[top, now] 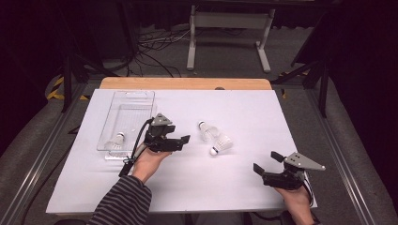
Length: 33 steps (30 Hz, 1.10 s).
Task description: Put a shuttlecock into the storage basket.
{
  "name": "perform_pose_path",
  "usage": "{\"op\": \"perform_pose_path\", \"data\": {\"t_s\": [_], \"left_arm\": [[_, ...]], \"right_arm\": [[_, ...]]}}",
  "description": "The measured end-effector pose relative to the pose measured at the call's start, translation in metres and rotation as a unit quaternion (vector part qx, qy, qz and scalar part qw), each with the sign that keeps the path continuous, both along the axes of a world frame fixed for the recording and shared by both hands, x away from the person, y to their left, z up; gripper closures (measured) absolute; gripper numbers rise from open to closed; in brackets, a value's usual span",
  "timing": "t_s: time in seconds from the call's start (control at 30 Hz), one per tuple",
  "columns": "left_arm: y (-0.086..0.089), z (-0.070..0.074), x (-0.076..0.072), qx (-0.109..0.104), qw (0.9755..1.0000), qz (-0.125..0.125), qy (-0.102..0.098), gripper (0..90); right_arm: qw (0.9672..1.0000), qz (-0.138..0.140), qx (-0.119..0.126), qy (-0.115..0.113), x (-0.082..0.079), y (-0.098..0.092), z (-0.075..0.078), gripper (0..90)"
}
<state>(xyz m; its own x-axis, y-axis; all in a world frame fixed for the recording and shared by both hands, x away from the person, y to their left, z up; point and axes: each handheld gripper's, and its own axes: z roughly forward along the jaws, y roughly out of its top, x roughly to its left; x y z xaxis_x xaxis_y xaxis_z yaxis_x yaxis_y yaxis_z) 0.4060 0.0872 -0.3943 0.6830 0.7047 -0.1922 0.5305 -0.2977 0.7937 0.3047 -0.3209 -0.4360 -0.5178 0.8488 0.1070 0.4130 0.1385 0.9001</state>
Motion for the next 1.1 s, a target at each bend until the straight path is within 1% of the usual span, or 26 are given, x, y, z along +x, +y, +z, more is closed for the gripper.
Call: {"op": "perform_pose_path", "data": {"t_s": [0.13, 0.2, 0.27, 0.33, 0.4, 0.57, 0.67, 0.73, 0.77, 0.8, 0.9, 0.93, 1.0, 1.07, 1.1], "left_arm": [[-0.003, 0.001, 0.003, 0.008, 0.9999, -0.002, 0.008, 28.3], [-0.005, 0.002, 0.005, 0.012, 0.9998, 0.000, 0.015, 28.2], [-0.007, 0.002, 0.006, 0.011, 0.9997, -0.001, 0.023, 28.2], [-0.008, 0.003, 0.008, 0.020, 0.9994, -0.003, 0.028, 28.2], [-0.010, 0.004, 0.009, 0.020, 0.9992, -0.002, 0.035, 28.3], [-0.013, 0.006, 0.014, 0.032, 0.9987, -0.005, 0.039, 28.1], [-0.014, 0.007, 0.018, 0.036, 0.9981, -0.010, 0.050, 27.8], [-0.015, 0.008, 0.020, 0.048, 0.9973, -0.013, 0.054, 27.8], [-0.016, 0.007, 0.020, 0.047, 0.9971, -0.013, 0.059, 27.8], [-0.017, 0.007, 0.021, 0.051, 0.9968, -0.015, 0.061, 28.2], [-0.019, 0.007, 0.023, 0.053, 0.9960, -0.015, 0.070, 28.5], [-0.019, 0.007, 0.024, 0.058, 0.9955, -0.019, 0.072, 28.8], [-0.021, 0.007, 0.025, 0.059, 0.9951, -0.016, 0.077, 28.8], [-0.023, 0.007, 0.026, 0.067, 0.9945, -0.016, 0.079, 29.3], [-0.024, 0.008, 0.026, 0.066, 0.9943, -0.015, 0.082, 29.6]], "right_arm": [[1.0000, 0.000, 0.000, 0.001, 0.000, 0.000, 0.000, 10.2], [1.0000, 0.000, 0.001, 0.001, 0.000, 0.000, 0.000, 10.2], [1.0000, 0.000, 0.001, 0.001, 0.000, 0.000, 0.000, 10.2], [1.0000, 0.000, 0.002, 0.001, 0.000, 0.000, 0.000, 10.2], [1.0000, 0.000, 0.003, 0.001, 0.000, 0.000, 0.000, 10.2], [1.0000, 0.001, 0.002, 0.001, 0.000, 0.000, 0.000, 10.2], [1.0000, 0.001, 0.003, 0.001, 0.000, 0.000, 0.000, 10.2], [1.0000, 0.001, 0.003, 0.001, 0.000, 0.000, 0.000, 10.2], [1.0000, 0.001, 0.003, 0.001, 0.000, 0.000, 0.000, 10.2], [1.0000, 0.001, 0.003, 0.001, 0.000, 0.000, 0.000, 10.2], [1.0000, 0.001, 0.003, 0.001, 0.000, 0.000, 0.000, 10.2], [1.0000, 0.001, 0.003, 0.001, 0.000, 0.000, 0.000, 10.2], [1.0000, 0.001, 0.003, 0.001, 0.000, 0.000, 0.000, 10.2], [1.0000, 0.001, 0.002, 0.001, 0.000, 0.000, 0.000, 10.2], [1.0000, 0.001, 0.003, 0.001, 0.000, 0.000, 0.000, 10.2]]}}
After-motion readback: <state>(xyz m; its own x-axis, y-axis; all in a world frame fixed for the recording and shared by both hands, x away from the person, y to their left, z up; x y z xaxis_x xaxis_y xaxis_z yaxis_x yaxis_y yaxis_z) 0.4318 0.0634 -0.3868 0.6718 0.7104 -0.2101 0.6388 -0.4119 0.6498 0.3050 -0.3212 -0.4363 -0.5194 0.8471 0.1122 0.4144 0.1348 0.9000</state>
